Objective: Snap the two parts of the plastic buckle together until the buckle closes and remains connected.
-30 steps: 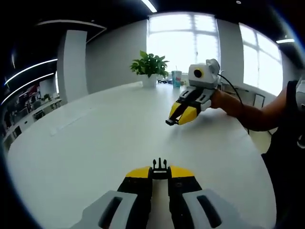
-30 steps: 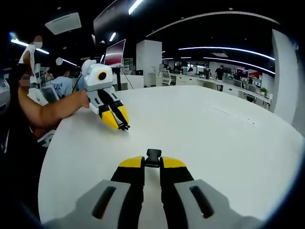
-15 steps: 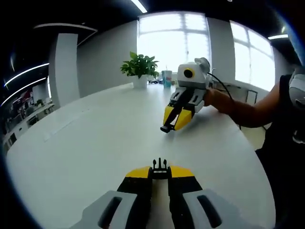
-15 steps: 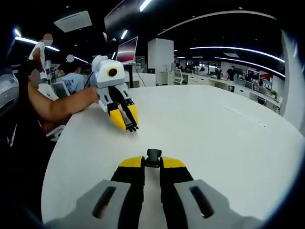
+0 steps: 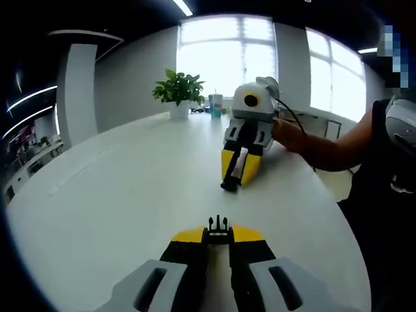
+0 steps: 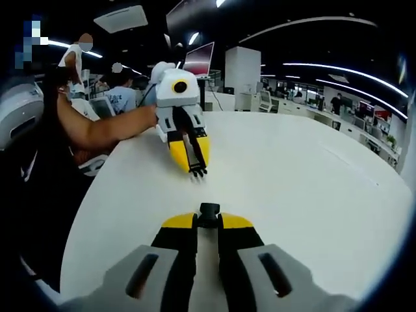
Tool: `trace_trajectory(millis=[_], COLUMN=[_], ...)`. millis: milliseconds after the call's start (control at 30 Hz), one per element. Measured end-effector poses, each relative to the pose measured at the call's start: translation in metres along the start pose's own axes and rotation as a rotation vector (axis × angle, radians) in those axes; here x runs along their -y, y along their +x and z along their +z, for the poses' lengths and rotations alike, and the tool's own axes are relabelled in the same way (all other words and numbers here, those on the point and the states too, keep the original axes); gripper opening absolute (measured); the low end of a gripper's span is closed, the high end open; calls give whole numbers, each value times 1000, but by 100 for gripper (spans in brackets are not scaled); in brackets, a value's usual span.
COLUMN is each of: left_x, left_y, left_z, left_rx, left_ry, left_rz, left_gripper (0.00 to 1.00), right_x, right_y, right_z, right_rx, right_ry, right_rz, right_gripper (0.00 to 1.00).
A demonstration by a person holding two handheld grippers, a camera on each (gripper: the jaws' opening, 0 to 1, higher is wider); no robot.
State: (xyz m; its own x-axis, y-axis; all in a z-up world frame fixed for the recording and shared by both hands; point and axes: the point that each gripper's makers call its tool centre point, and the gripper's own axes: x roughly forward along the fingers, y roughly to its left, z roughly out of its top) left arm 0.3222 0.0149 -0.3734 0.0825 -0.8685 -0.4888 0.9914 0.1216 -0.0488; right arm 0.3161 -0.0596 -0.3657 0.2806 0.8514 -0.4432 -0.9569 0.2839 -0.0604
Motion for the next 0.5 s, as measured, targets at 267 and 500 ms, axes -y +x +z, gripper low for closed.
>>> trace_trajectory(millis=[267,500], left_x=[8,17], left_y=[2,5], left_z=[-1,-1], left_rx=[-9,-9], left_ry=[14,52], left_rz=[-38,-77], left_gripper=[10,10], right_x=[-11,-21], right_y=[0,3], right_z=[6,7], right_rx=[29,33], right_ry=[-31,-45], right_rz=[54,99], right_gripper=[10,10])
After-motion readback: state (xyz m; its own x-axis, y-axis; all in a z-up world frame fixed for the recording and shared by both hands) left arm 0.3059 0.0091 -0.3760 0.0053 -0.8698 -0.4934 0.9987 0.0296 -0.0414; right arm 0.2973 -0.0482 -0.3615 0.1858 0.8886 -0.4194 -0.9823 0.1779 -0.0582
